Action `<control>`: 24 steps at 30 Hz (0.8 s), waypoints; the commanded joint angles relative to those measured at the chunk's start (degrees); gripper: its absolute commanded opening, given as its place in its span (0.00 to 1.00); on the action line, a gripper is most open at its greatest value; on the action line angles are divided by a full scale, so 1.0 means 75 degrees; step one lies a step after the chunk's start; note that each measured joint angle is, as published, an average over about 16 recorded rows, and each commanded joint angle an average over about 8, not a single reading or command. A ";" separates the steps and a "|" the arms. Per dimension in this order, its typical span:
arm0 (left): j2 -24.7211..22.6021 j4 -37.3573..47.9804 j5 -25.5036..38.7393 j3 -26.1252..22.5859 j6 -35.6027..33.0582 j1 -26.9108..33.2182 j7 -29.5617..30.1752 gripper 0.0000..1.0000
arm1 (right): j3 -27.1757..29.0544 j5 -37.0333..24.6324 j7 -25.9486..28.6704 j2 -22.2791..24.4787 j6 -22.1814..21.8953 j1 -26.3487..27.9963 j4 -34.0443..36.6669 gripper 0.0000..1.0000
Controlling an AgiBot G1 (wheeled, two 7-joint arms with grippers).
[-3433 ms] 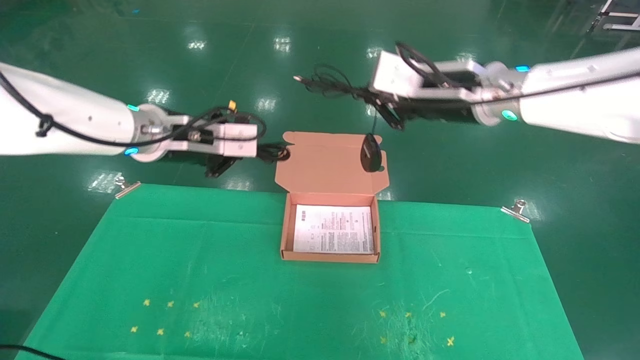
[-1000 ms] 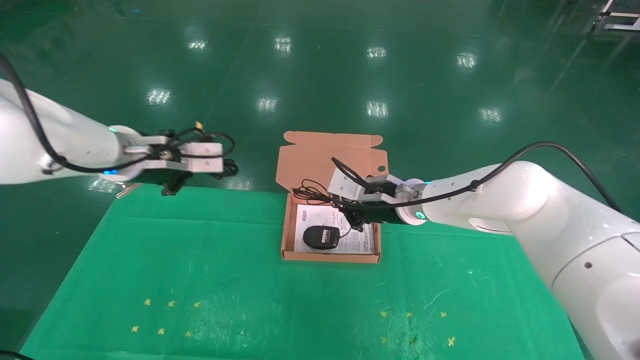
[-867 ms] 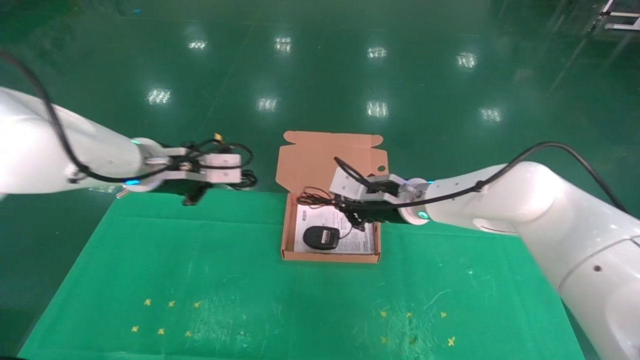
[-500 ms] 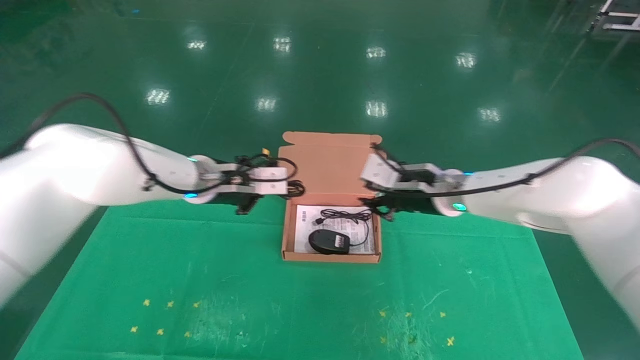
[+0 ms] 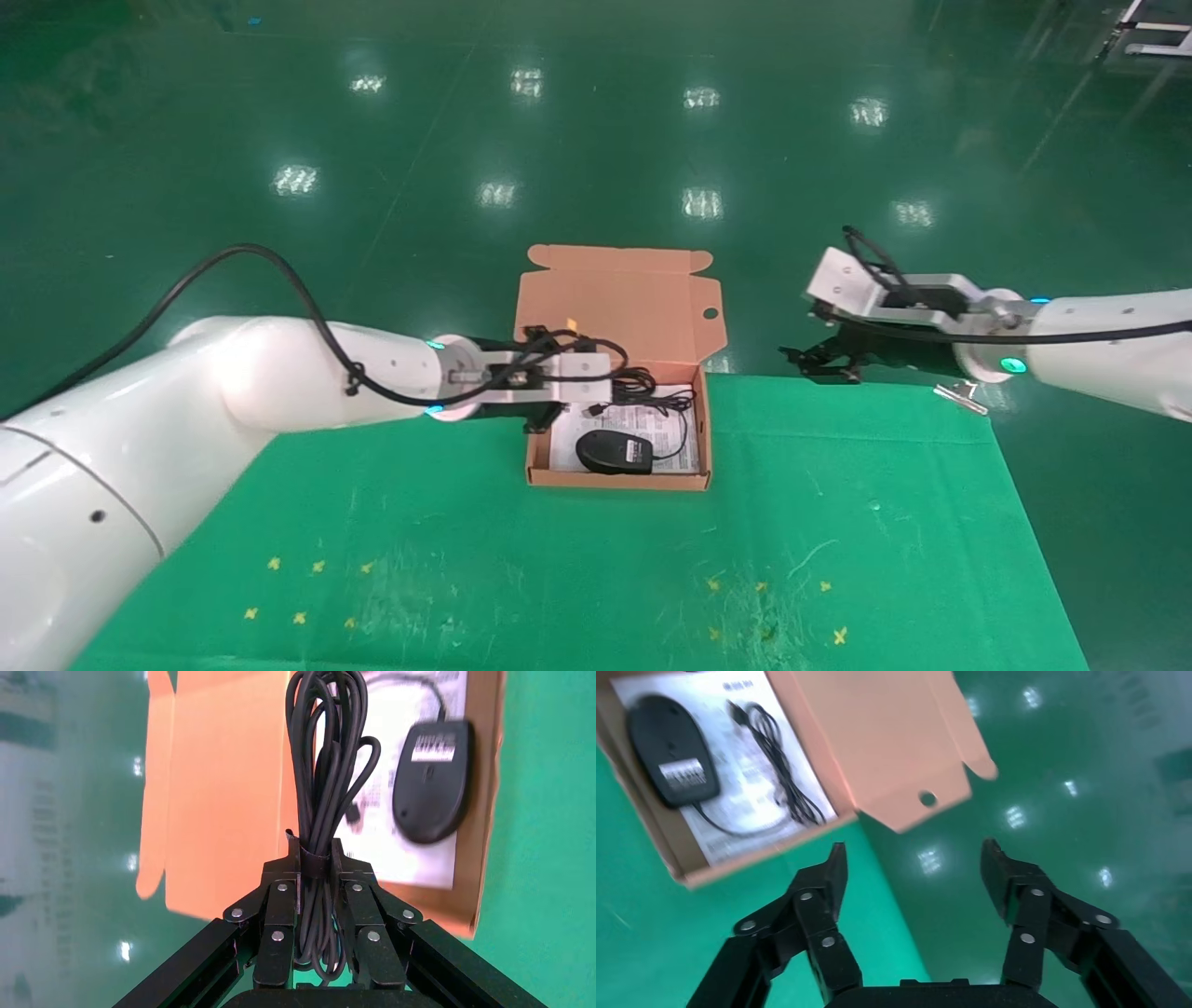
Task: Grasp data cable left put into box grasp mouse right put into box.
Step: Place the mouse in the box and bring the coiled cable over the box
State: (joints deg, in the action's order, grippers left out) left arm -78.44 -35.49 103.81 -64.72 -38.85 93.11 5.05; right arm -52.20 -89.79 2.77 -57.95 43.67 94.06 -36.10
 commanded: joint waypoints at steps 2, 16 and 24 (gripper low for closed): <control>-0.0026 -0.0029 -0.0497 -0.0192 0.0198 -0.0072 -0.0361 0.00 | 0.0016 -0.0025 0.0114 0.0350 0.0086 0.0020 -0.0290 1.00; -0.0046 -0.0015 -0.1425 -0.0671 0.0477 -0.0101 -0.0612 1.00 | -0.0025 -0.0164 0.0511 0.0770 0.0222 0.0073 -0.0889 1.00; -0.0009 -0.0059 -0.1334 -0.0621 0.0451 -0.0093 -0.0611 1.00 | -0.0024 -0.0153 0.0481 0.0734 0.0218 0.0075 -0.0832 1.00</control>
State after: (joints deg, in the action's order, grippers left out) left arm -78.18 -36.26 93.77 -69.42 -35.25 92.59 0.47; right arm -52.30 -91.02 6.37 -52.29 45.12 94.84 -42.49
